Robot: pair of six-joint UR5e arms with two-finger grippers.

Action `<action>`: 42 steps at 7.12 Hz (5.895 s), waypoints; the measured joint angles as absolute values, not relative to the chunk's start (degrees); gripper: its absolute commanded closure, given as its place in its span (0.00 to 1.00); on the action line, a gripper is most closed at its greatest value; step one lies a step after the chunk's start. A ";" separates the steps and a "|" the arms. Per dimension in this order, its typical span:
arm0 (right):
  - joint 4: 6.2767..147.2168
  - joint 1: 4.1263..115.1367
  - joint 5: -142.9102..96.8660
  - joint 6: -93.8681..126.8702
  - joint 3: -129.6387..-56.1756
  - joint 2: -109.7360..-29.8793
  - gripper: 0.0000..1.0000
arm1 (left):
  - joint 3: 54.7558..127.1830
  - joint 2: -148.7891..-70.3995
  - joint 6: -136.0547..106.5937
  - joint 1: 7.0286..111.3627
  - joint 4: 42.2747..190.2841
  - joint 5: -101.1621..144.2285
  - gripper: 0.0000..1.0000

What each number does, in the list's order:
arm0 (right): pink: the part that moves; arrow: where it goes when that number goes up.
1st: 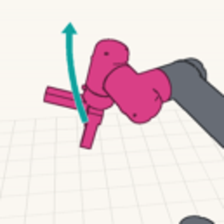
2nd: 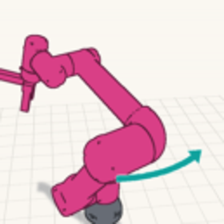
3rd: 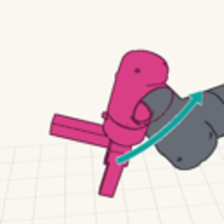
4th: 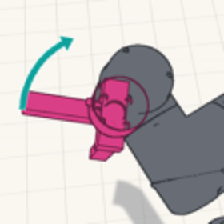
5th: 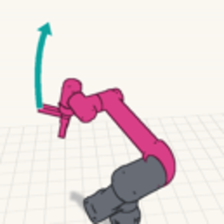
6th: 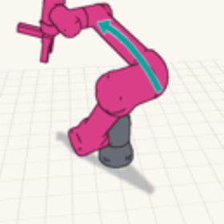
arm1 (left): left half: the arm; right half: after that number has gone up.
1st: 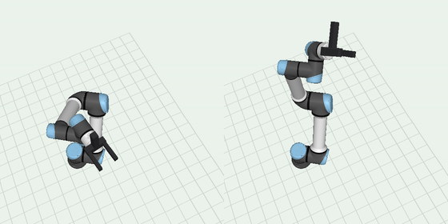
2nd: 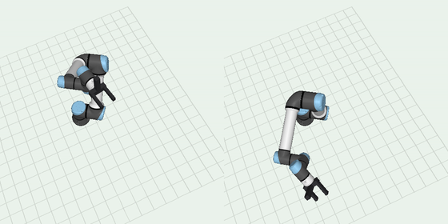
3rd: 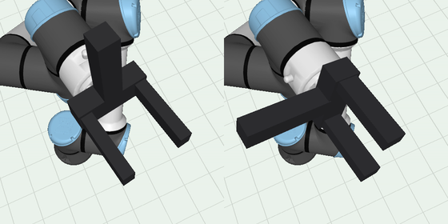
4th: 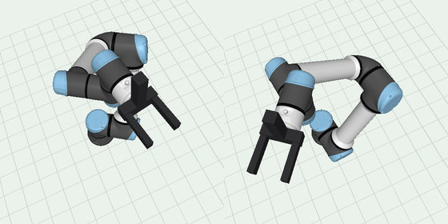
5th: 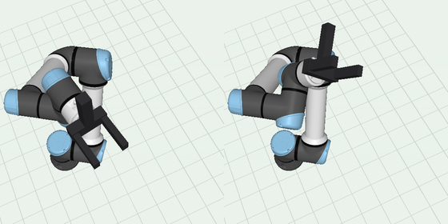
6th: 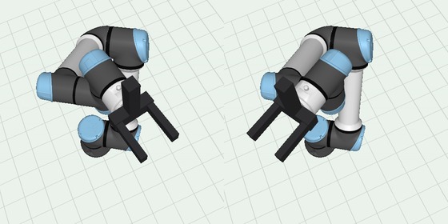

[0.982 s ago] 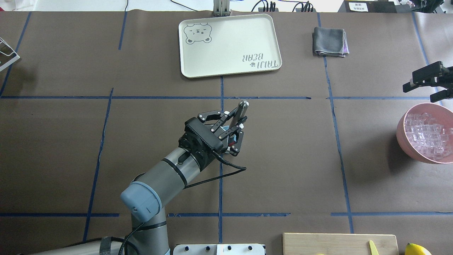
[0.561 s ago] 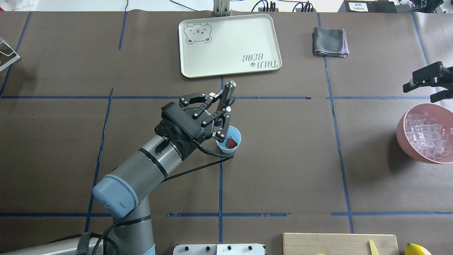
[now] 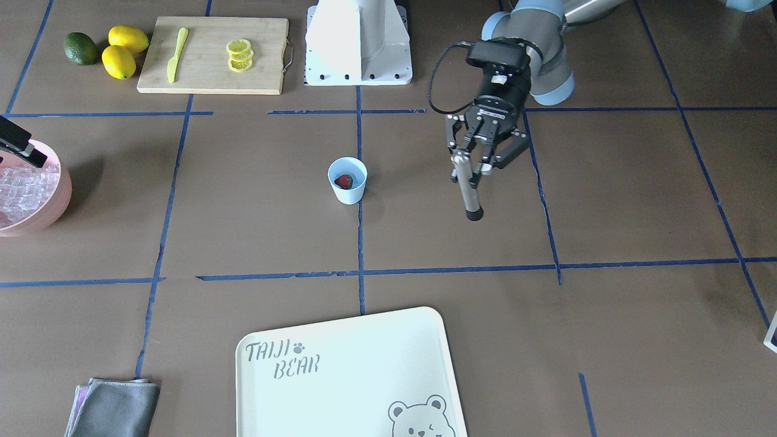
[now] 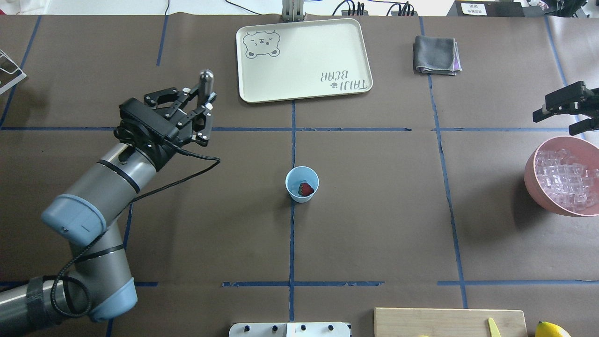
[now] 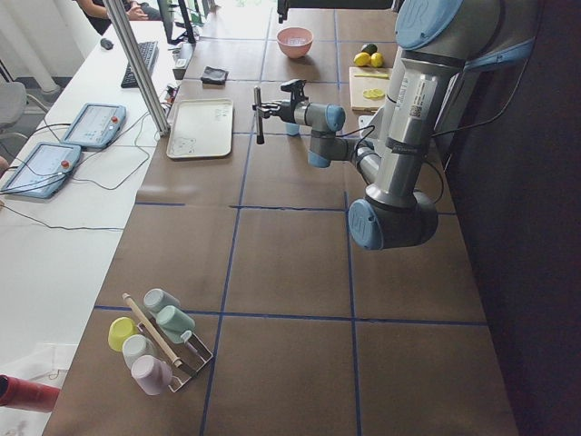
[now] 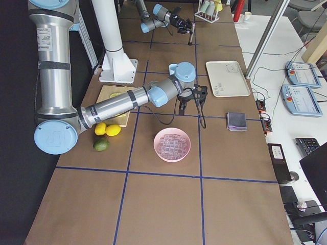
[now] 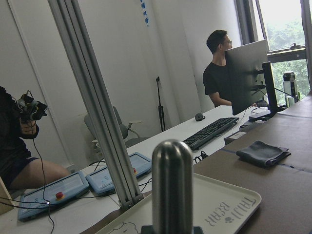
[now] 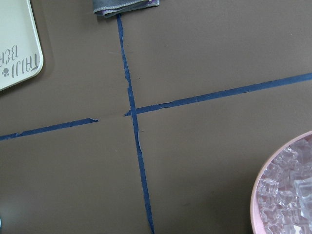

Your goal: Mash ice and strawberries in cup

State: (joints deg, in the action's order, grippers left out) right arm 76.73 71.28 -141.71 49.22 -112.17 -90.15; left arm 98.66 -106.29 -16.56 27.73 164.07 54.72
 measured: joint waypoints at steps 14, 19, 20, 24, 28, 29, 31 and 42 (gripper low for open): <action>76.48 71.28 -141.43 48.05 -112.37 -93.36 0.00 | 95.54 -91.34 -18.92 60.52 97.91 110.60 1.00; 76.46 71.28 -141.42 48.06 -112.43 -93.34 0.00 | 91.97 -93.08 -26.15 60.45 96.49 120.30 1.00; 76.47 71.28 -141.42 48.07 -112.48 -93.36 0.00 | 89.32 -93.09 -27.89 60.45 99.69 120.31 1.00; 76.46 71.28 -141.42 48.08 -112.56 -93.42 0.00 | 86.01 -93.03 -31.76 60.46 104.82 120.16 0.29; 76.48 71.28 -141.60 48.07 -112.58 -93.28 0.00 | 88.24 -92.93 -31.26 60.60 104.90 120.12 0.00; 76.73 71.58 -141.80 48.08 -112.63 -92.84 0.00 | 90.11 -92.92 -29.50 61.09 104.66 120.39 0.00; 77.53 73.31 -142.15 47.17 -112.03 -91.67 0.00 | 95.54 -93.46 -20.36 67.59 98.19 125.76 0.00; 113.56 88.68 -135.02 -6.96 -103.00 -87.22 0.00 | 93.36 -90.63 16.60 94.47 79.68 141.18 0.00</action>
State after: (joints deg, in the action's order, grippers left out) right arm 113.56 88.68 -135.02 -6.96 -103.00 -87.22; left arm 93.36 -90.63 16.60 94.47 79.68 141.18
